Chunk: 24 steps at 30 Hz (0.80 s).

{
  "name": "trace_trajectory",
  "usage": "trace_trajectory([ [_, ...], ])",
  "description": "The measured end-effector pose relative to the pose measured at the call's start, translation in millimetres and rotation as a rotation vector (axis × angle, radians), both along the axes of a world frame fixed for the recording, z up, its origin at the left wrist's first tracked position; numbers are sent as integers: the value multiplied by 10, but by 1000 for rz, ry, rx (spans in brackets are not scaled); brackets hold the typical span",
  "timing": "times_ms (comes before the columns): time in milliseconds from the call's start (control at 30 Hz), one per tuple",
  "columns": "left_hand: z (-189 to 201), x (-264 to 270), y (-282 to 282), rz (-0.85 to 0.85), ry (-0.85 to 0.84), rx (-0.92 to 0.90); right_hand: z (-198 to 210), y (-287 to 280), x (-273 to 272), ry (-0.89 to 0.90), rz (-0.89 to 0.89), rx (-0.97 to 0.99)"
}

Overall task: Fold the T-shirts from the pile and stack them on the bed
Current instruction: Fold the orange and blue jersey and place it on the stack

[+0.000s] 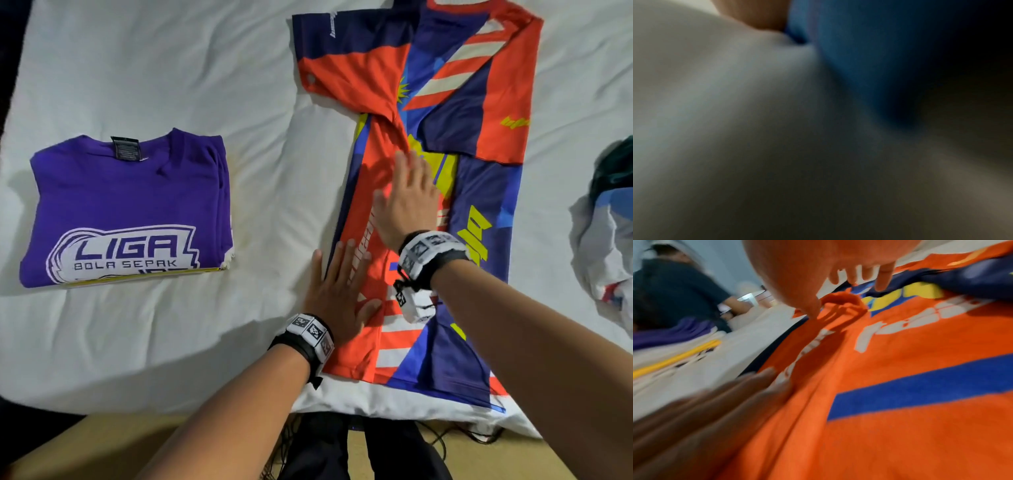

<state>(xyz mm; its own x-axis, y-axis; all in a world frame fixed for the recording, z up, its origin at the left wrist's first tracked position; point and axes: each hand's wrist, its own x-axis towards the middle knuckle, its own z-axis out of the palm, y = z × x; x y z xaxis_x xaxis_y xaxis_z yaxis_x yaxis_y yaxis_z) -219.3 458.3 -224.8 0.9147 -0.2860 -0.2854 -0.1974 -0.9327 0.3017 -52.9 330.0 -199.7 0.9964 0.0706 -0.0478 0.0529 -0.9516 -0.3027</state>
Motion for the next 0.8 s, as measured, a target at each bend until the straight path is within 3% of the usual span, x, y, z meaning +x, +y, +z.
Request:
trace_trajectory([
  [100,-10,4,5,6,-9,14,-234,125,-185,92,324,-119],
  [200,23,5,39,-48,-8,65,-411,-26,-193,169,248,-189],
  [367,69,20,82,-69,97,49,-305,-195,-253,208,-11,-175],
  [533,417,311,109,-62,247,39,-75,-249,-237,211,60,-181],
  [700,675,1070,294,1,-59,11,187,-158,50,161,124,-53],
  [800,754,1680,430,27,-124,53,264,-59,313,45,133,-29],
])
